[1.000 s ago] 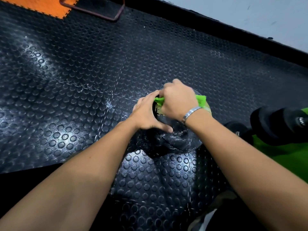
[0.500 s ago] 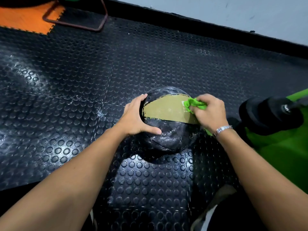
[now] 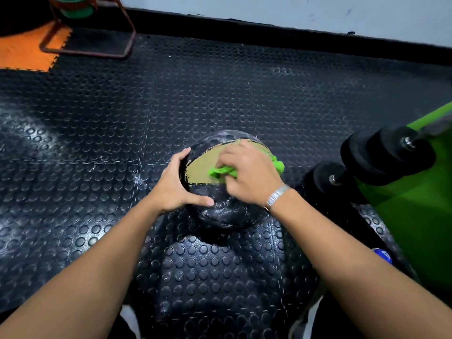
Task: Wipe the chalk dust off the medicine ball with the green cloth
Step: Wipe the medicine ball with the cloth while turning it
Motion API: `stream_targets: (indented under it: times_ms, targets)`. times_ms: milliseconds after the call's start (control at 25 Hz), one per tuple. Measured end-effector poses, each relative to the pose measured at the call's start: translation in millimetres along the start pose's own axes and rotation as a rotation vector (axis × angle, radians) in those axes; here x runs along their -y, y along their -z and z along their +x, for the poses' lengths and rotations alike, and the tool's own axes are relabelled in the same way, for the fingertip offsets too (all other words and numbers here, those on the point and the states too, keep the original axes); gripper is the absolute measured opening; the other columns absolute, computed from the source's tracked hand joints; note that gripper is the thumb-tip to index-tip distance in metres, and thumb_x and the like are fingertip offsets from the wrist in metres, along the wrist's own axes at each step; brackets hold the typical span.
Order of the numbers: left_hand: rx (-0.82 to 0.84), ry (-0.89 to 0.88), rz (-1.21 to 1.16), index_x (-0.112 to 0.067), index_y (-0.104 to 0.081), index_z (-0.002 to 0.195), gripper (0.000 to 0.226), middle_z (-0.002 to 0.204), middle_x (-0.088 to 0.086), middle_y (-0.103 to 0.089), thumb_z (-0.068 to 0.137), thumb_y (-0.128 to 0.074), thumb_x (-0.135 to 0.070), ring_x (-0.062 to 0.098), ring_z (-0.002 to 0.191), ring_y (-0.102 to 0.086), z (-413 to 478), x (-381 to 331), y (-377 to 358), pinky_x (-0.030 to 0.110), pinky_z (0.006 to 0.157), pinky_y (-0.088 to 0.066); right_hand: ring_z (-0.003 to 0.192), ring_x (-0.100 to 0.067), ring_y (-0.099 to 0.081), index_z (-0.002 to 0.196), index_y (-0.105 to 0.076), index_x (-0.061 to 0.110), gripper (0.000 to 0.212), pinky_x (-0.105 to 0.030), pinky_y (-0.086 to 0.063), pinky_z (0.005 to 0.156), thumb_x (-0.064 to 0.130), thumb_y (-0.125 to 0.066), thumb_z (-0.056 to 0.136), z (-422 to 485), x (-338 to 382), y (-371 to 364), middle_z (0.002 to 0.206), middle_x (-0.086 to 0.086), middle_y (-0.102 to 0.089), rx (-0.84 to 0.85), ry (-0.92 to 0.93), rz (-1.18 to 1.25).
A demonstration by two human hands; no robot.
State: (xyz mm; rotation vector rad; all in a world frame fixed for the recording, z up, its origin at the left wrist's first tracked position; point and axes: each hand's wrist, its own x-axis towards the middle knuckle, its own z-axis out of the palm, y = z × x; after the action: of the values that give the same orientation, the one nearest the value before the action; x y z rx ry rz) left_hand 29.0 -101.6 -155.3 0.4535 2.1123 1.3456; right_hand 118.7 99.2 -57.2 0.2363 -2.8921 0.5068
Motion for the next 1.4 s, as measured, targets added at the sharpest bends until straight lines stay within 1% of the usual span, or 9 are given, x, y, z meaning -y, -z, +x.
stream_targets:
  times_ms: [160,280,520,600,720,840,1040,1200,1400]
  targets:
    - [0.058,0.034,-0.018,-0.046,-0.015,0.163,0.163,0.172,-0.013,-0.019,0.028,-0.105,-0.061,0.006,0.155,-0.021,-12.0,5.6,8.8,0.039,0.129,-0.018,0.082,-0.024,-0.055,0.08,-0.067,0.017,0.009,-0.032,-0.043,0.065,0.02,-0.06,0.075,-35.6,-31.9,2.8,0.085,0.006,-0.065,-0.265,-0.336,0.085]
    - [0.066,0.072,-0.041,-0.045,-0.014,0.163,0.162,0.168,-0.017,-0.019,0.032,-0.108,-0.051,0.003,0.152,-0.021,-18.2,10.7,17.4,0.036,0.128,-0.017,0.092,-0.027,-0.055,0.083,-0.068,0.019,0.005,-0.029,-0.035,0.067,0.023,-0.064,0.082,2.4,-38.6,6.4,0.09,0.005,-0.066,-0.203,-0.561,0.032]
    - [0.191,0.21,0.108,-0.035,-0.007,0.164,0.16,0.167,-0.011,-0.015,0.041,-0.108,-0.04,0.006,0.151,-0.017,-25.2,4.2,45.4,0.038,0.127,-0.016,0.098,-0.023,-0.057,0.097,-0.073,0.024,0.016,-0.038,-0.051,0.084,0.021,-0.068,0.082,17.3,-2.8,-6.9,0.103,0.006,-0.068,-0.081,-0.318,0.194]
    - [0.249,0.308,0.202,-0.027,-0.013,0.163,0.134,0.156,-0.003,-0.031,0.06,-0.1,-0.02,0.014,0.14,-0.038,-20.6,-20.8,58.7,0.037,0.116,-0.035,0.1,-0.02,-0.059,0.104,-0.072,0.027,0.025,-0.037,-0.05,0.087,0.022,-0.07,0.08,2.6,2.2,-9.1,0.106,0.009,-0.067,-0.107,-0.345,0.318]
    - [-0.178,0.21,0.093,-0.022,-0.049,0.139,0.063,0.13,0.003,-0.059,0.084,-0.069,0.0,0.011,0.099,-0.06,-5.5,-73.5,45.5,0.033,0.085,-0.048,0.101,-0.017,-0.055,0.109,-0.066,0.025,0.035,-0.035,-0.049,0.087,0.018,-0.069,0.075,-11.7,20.3,-14.0,0.108,0.008,-0.063,-0.131,-0.362,0.348]
    - [-0.538,-0.011,0.081,-0.02,-0.056,0.118,0.024,0.115,-0.004,-0.063,0.098,-0.054,-0.006,0.019,0.107,-0.06,-2.5,-104.2,1.4,0.03,0.089,-0.04,0.102,-0.021,-0.054,0.106,-0.067,0.022,0.035,-0.039,-0.049,0.087,0.017,-0.066,0.071,-36.5,41.0,-25.1,0.11,0.003,-0.057,-0.222,-0.375,0.352]
    - [-0.595,-0.063,0.359,-0.017,-0.059,0.12,0.019,0.117,0.004,-0.068,0.107,-0.048,-0.025,0.029,0.111,-0.058,-21.4,-89.2,-43.8,0.045,0.098,-0.042,0.098,-0.017,-0.061,0.104,-0.069,0.029,0.033,-0.033,-0.052,0.086,0.016,-0.062,0.074,-75.8,56.8,-25.2,0.105,0.008,-0.064,-0.275,-0.448,0.489]
    - [-0.618,-0.185,0.469,-0.018,-0.06,0.117,0.016,0.109,-0.008,-0.061,0.106,-0.051,-0.025,0.021,0.107,-0.053,-45.5,-81.6,-56.2,0.044,0.099,-0.041,0.064,-0.001,-0.054,0.08,-0.061,0.018,0.009,-0.031,-0.046,0.067,0.011,-0.06,0.086,-104.3,21.7,-7.0,0.069,0.018,-0.064,-0.608,-0.932,0.824]
    - [-0.638,-0.169,0.436,-0.02,-0.056,0.134,0.04,0.122,-0.003,-0.065,0.104,-0.042,-0.043,0.02,0.116,-0.053,-60.4,-68.3,-57.8,0.046,0.108,-0.04,0.072,-0.023,-0.053,0.081,-0.054,0.014,0.014,-0.036,-0.04,0.07,0.02,-0.054,0.093,-133.6,-32.4,-3.9,0.068,0.008,-0.058,-0.587,-1.206,0.795]
